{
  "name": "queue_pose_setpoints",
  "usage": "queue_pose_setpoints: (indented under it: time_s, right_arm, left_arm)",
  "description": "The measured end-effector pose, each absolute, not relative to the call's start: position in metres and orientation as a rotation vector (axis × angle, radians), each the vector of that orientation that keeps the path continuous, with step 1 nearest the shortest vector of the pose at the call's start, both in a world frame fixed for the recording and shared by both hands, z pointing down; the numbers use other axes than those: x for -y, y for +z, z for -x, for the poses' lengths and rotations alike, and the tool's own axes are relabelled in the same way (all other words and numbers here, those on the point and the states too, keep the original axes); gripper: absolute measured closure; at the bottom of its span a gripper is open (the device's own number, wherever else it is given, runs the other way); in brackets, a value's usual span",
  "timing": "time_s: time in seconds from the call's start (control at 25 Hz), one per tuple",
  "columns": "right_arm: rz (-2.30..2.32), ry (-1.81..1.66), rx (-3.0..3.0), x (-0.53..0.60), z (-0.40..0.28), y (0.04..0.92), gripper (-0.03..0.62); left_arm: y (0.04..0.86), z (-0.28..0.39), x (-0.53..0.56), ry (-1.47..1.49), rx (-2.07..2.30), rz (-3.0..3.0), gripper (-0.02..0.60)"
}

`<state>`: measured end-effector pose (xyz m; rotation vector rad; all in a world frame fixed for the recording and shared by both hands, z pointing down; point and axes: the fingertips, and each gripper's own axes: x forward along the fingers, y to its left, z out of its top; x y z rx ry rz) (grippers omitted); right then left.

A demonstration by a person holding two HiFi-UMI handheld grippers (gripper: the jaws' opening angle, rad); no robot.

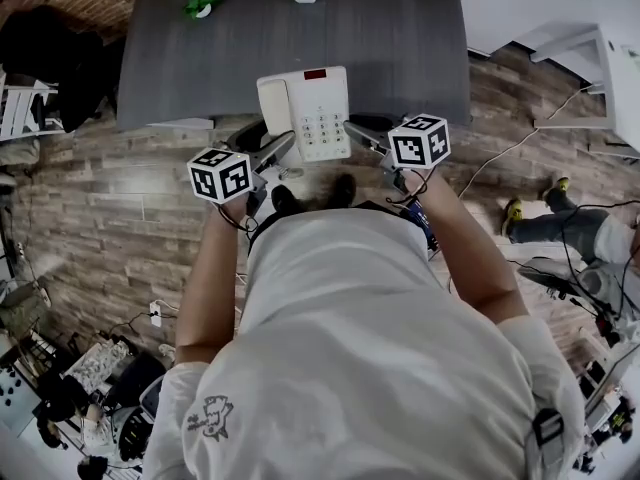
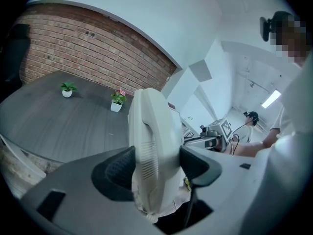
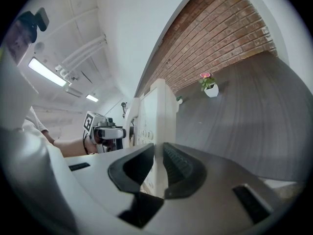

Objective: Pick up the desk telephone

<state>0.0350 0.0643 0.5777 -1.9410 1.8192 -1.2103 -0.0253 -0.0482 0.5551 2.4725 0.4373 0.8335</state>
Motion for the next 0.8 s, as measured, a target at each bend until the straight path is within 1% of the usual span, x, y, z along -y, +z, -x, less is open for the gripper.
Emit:
queue_pose_setpoints:
  time_s: [0.36,0.6,0.8]
  right_arm:
    - [1.963,-1.207,-1.814,-0.066,-0.029,0.570,0.530]
    - [1.972,-1.190,-1.808,-0.061,-0.005,0.563,0.528]
    - [1.981,-1.184,-1.793,-0.059,-0.011,0.560,0.528]
  left_arm:
    - [0.552,0.032,0.047,0.819,-0.458,-2.448,0.279]
    - [0.544,0.052,0.054,0.813,-0.484,-2.454,0.279]
    - [0.541,0.045,0.057,0.826,-0.507,-2.455,0.279]
